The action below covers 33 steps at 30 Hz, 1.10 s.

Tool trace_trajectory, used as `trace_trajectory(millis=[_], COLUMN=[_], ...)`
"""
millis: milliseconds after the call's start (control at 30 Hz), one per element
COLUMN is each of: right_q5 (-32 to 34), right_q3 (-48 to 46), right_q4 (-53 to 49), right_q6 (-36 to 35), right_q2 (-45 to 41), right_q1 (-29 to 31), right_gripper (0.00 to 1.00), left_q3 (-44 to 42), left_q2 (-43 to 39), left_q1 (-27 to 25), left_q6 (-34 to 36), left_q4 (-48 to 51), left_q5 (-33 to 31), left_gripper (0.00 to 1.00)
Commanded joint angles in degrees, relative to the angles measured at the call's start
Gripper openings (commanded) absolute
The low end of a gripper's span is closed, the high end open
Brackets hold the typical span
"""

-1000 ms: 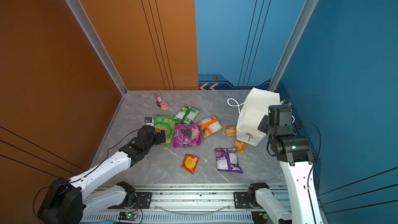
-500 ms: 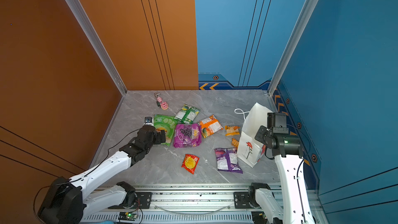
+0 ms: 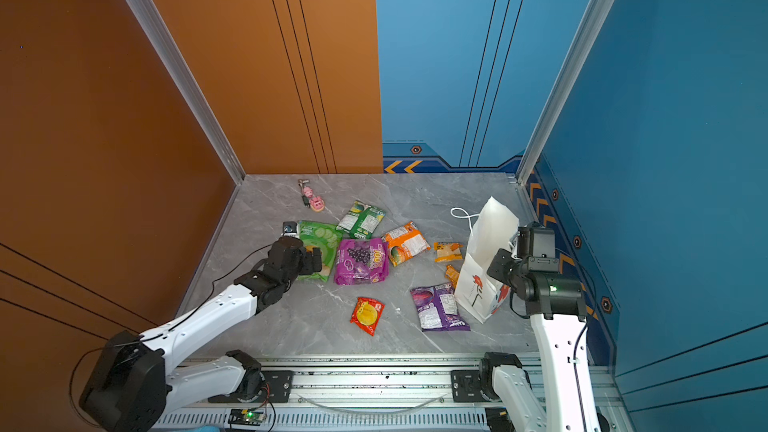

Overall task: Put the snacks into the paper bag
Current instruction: 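Grasp the green Lay's cucumber chips bag with the left gripper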

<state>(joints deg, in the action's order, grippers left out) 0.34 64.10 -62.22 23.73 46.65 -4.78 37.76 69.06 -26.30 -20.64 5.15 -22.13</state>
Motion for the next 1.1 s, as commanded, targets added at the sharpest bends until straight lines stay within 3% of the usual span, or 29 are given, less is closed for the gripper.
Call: trace_trajectory(millis=[0,200,300,500,633,867,1033,1067], right_q5=[5.16,1.89,0.94,-0.49,-1.89,-2.45,-3.02,-3.03], right_q3=[-0.85,-3.79,-4.95,-4.86,-6.15,-6.45,-6.36,-6.27], right_q4=[2.44,7.48,9.03,10.40,11.83,12.23,12.38,12.38], right_q6=[0.51,1.88,2.71,3.73,4.49,4.57,4.86,4.76], right_q2=[-2.24,-3.59,-4.24,-2.91,-2.62,-2.67,-3.04,-3.05], right_q1=[-0.32,-0.41,-0.41,-0.23,0.11,0.91,0.91,0.94], right_gripper=[0.00,0.00,0.00,0.00,0.00,0.00,0.00,0.00], left_q3=[7.79,20.83,16.88,2.60,-4.77,-8.80,-8.77,-8.46], left_q2=[3.51,11.67,8.74,-2.73,-6.12,0.18,7.34,8.93], left_q1=[-0.26,0.70,4.24,9.04,13.70,17.97,18.56,18.73], left_q6=[-3.71,-15.80,-23.95,-37.23,-41.33,-44.22,-45.72,-45.66], left_q4=[10.87,34.17,37.15,28.99,20.53,7.95,-2.22,-3.29], left_q5=[1.63,-3.25,2.05,13.58,19.14,27.51,30.55,30.96], left_gripper=[0.98,0.99,0.99,0.98,0.98,0.96,0.88,0.81])
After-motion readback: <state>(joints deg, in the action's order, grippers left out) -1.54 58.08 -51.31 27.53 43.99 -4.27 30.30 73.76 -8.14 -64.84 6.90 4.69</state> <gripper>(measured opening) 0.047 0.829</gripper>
